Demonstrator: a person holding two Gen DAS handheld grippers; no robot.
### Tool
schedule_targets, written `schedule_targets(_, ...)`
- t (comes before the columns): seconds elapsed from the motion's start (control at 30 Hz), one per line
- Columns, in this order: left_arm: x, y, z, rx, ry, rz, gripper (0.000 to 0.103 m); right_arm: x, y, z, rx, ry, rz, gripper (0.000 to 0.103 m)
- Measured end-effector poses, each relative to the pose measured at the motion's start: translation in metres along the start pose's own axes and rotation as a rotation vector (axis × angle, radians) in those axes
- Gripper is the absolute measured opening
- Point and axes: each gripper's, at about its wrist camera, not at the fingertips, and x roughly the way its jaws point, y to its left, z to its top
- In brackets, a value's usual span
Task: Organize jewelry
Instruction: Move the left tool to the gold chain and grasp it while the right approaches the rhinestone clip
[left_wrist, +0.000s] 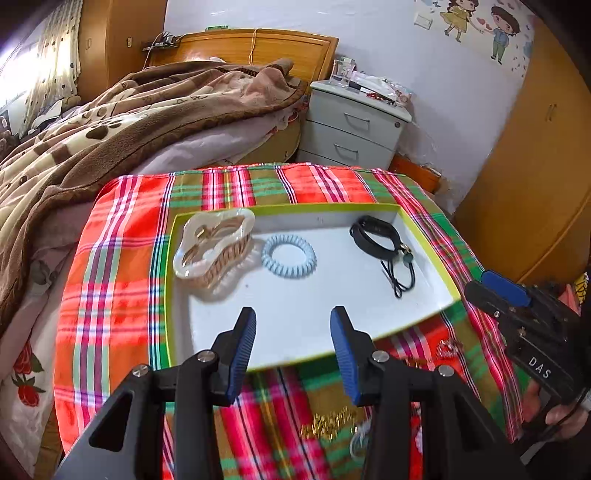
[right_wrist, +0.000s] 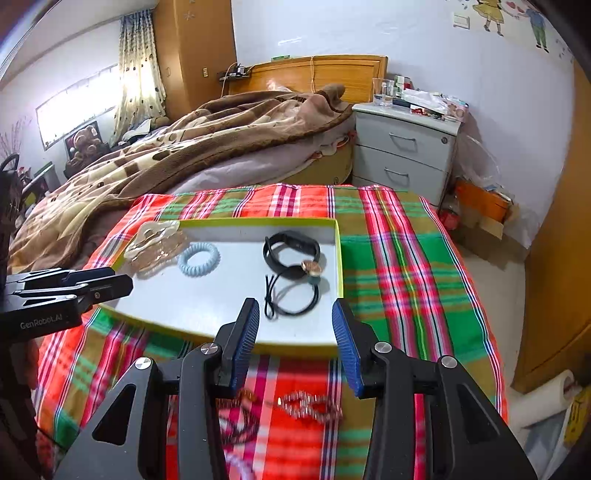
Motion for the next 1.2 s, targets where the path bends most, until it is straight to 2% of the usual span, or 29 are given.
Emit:
schedule_targets(0.2,-0.01,0.004,-0.022,0.002,0.011,-0.025,0.044,-0.011,-0.008,-0.019,0.017,0.007,0.0,0.042)
schedule_targets(0.27,-0.013,0.006,-0.03,-0.005,0.019,-0.057,0.044,-0.011,-0.015,-0.027,0.016,0.018,0.002,0.042)
schedule_targets(0.33,-0.014,0.01,-0.037,-0.021,0.03,-0.081,0.044,-0.008,-0.021,-0.034,0.005,0.029,0.022,0.042)
schedule_targets(0.43,-0.017,0.012,-0.046,-0.019,0.035,-0.077,0.044,0.0,-0.031,-0.042,-0.017,0.05,0.089,0.042)
schedule_targets(0.53,-0.019,0.014,-0.054,-0.022,0.05,-0.081,0.044,0.01,-0.03,-0.047,-0.107,0.079,0.131,0.042)
schedule_targets(0.6,-0.019,0.016,-0.059,-0.029,0.057,-0.075,0.044,0.017,-0.032,-0.049,-0.124,0.099,0.126,0.042)
schedule_targets(0.7,-0.018,0.019,-0.065,-0.036,0.077,-0.071,0.044,0.026,-0.036,-0.049,-0.134,0.125,0.206,0.042)
schedule_targets(0.83,-0.014,0.02,-0.069,-0.046,0.097,-0.043,0.044,0.035,-0.032,-0.049,-0.175,0.145,0.238,0.045)
schedule_targets(1.07,-0.012,0.015,-0.072,-0.035,0.114,-0.033,0.044,0.041,-0.025,-0.051,-0.237,0.163,0.247,0.045)
schedule_targets(1.2,-0.012,0.014,-0.073,-0.032,0.12,-0.031,0.044,0.041,-0.02,-0.053,-0.247,0.159,0.214,0.045)
